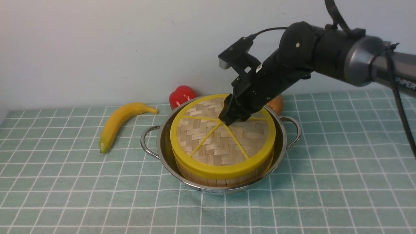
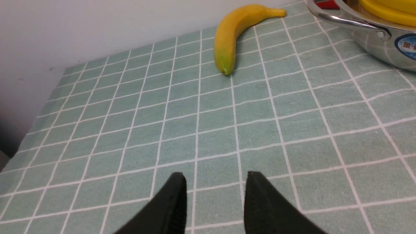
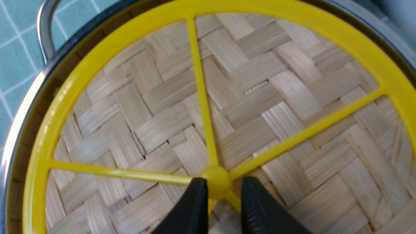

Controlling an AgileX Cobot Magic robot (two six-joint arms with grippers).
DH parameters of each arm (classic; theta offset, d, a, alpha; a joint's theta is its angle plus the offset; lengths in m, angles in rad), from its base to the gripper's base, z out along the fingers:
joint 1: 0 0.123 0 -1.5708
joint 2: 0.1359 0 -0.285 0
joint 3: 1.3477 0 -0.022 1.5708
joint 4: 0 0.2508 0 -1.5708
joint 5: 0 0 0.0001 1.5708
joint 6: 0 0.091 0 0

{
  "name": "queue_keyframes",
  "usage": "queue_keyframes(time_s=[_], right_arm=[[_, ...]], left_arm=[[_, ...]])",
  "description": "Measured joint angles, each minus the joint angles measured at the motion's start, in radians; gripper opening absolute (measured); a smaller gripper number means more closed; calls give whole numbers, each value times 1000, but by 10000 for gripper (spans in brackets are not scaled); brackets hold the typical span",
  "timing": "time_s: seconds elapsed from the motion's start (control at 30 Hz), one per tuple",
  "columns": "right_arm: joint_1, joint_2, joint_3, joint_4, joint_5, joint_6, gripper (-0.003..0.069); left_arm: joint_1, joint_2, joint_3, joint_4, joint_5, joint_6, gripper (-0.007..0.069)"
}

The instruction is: Place the steamer in the pot on the blue tablecloth, and put the lid on the steamer.

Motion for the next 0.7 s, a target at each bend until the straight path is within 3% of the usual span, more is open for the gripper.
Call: queue_keyframes(time_s=[0.23,0.5,0.57,0.7], right_arm=[[0,0,0,39,-52,-14,174],[0,-147,0,-54,47,4,176],[0,-173,0,-69,48,21,159],[0,-277,0,-144,21,122,15]], left_arm=[[0,0,0,0,0,0,243],[0,0,0,0,0,0,243],[0,0,0,0,0,0,243],[0,0,0,0,0,0,243]])
